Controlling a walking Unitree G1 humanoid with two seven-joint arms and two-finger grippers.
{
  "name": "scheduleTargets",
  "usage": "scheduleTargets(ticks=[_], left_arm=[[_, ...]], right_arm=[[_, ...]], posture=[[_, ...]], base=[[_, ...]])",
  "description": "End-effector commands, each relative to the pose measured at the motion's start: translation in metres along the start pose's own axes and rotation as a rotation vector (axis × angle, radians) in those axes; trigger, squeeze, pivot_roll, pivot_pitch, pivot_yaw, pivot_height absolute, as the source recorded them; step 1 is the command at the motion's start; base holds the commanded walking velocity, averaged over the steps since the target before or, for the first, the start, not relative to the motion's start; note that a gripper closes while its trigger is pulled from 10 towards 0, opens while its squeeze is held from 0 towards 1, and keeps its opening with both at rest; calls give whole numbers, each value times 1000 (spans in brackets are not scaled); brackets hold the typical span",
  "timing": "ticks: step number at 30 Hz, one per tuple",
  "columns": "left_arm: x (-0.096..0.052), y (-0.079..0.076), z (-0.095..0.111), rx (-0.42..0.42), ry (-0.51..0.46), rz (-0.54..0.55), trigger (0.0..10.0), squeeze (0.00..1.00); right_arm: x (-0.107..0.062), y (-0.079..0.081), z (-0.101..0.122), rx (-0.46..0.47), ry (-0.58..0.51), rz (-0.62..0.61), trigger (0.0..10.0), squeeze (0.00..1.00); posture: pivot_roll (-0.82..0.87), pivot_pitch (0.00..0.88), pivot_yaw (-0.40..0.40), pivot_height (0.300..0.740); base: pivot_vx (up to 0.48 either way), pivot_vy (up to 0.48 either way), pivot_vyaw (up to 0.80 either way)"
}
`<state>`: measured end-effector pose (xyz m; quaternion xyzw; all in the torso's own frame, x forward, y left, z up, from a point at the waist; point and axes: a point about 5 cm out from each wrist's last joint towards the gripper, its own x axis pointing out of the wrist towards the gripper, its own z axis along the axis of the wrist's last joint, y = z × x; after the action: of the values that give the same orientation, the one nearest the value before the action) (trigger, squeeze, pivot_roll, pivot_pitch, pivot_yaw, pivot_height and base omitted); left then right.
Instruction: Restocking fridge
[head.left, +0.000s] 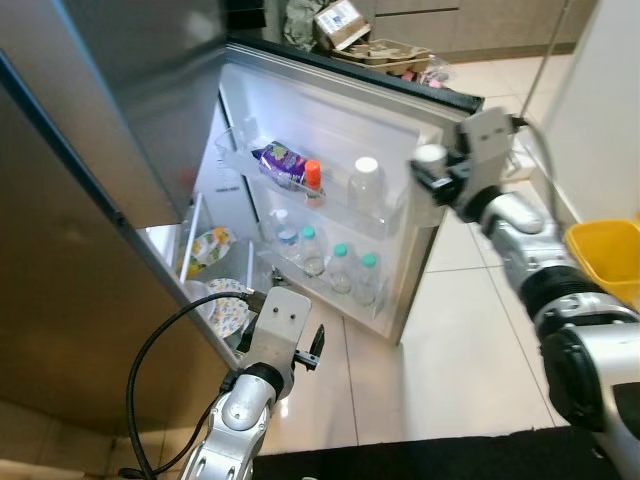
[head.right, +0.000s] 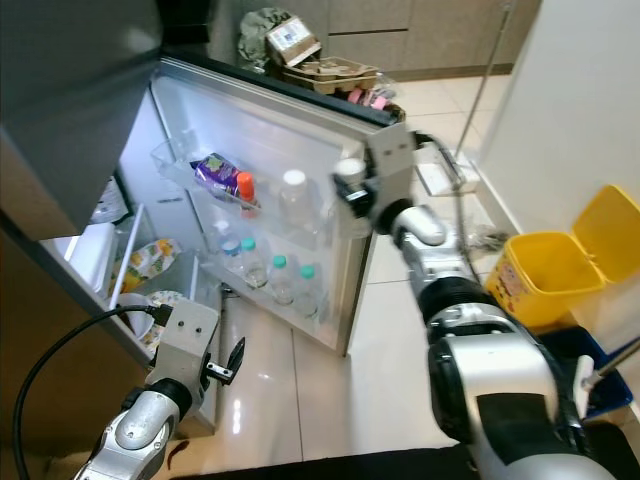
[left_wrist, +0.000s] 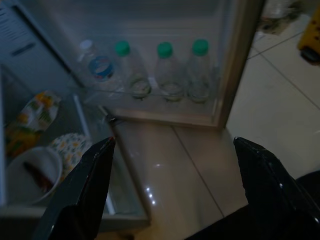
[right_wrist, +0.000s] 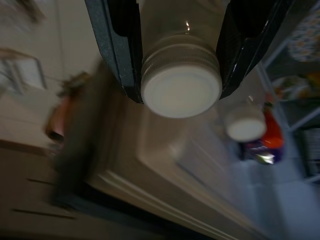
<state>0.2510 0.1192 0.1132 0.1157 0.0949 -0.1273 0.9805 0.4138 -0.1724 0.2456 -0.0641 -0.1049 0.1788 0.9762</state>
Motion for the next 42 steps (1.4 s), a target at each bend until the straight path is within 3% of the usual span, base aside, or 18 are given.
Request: scheduleTargets(ticks=[1, 6, 9, 13, 14, 15, 16, 18, 19, 21, 22, 24, 25, 26, 32, 37, 40, 42], left_arm=[[0, -4, -6, -17, 17, -1, 10000, 0], [1, -5, -7, -20, 18, 0, 10000, 0], [3, -9, -7, -16, 11, -6, 10000, 0], [5, -8, -8, -2, 5, -5, 10000, 0], [5, -6, -9, -5, 7, -3, 10000, 0], [5, -6, -9, -5, 7, -3, 10000, 0], [6, -4, -12, -12, 10, -4, 10000, 0], [5, -3, -16, -19, 7, -16, 10000, 0], [5, -3, -16, -19, 7, -16, 10000, 0], [3, -1, -23, -15, 5, -29, 10000, 0], [3, -1, -23, -15, 5, -29, 10000, 0], [0, 1, -36, 7, 15, -40, 10000, 0], [0, 1, -36, 7, 15, -40, 10000, 0], [-3, 5, -53, 39, 47, -34, 10000, 0], [-11, 17, -90, 110, 125, 30, 10000, 0], [-18, 22, -110, 131, 169, 70, 10000, 0], [-27, 24, -135, 122, 261, 76, 10000, 0], [-30, 24, -143, 126, 288, 69, 10000, 0]], right_arm=[[1, 0, 4, 2, -24, 4, 10000, 0], [6, 9, 12, 25, -77, 43, 10000, 0], [10, 31, 11, 71, -156, 98, 10000, 0], [1, 51, -15, 71, -141, 104, 10000, 0], [-8, 59, -35, 80, -103, 98, 10000, 0], [-8, 59, -35, 80, -103, 98, 10000, 0], [-27, 71, -70, 105, -27, 77, 10000, 0], [-52, 79, -105, 135, 63, 33, 10000, 0], [-52, 79, -105, 135, 63, 33, 10000, 0], [-86, 84, -142, 150, 177, -42, 10000, 0], [-86, 84, -142, 150, 177, -42, 10000, 0], [-126, 87, -176, 147, 310, -112, 10000, 0], [-126, 87, -176, 147, 310, -112, 10000, 0], [-158, 88, -199, 129, 430, -164, 10000, 0], [-205, 95, -225, 110, 592, -185, 10000, 0], [-225, 98, -234, 105, 662, -180, 10000, 0], [-245, 93, -242, 66, 750, -201, 10000, 0], [-250, 92, -244, 63, 770, -212, 10000, 0]], posture=[[65, 185, 4, 740], [55, 175, 1, 740], [46, 163, -2, 740], [33, 154, 1, 740], [19, 149, 5, 740], [19, 149, 5, 740], [3, 140, 11, 740], [-10, 133, 16, 740], [-10, 133, 16, 740], [-34, 116, 26, 740], [-34, 116, 26, 740], [-51, 105, 31, 740], [-51, 105, 31, 740], [-78, 82, 35, 740], [-127, 47, 19, 740], [-154, 23, 9, 740], [-163, 7, 13, 740], [-167, 3, 20, 740]], base=[[0, 0, 0], [0, 0, 0], [0, 0, 0], [0, 0, 0], [0, 0, 0], [0, 0, 0], [0, 0, 0], [0, 0, 0], [0, 0, 0], [0, 0, 0], [0, 0, 0], [0, 0, 0], [0, 0, 0], [0, 0, 0], [0, 0, 0], [0, 0, 0], [0, 0, 0], [0, 0, 0]])
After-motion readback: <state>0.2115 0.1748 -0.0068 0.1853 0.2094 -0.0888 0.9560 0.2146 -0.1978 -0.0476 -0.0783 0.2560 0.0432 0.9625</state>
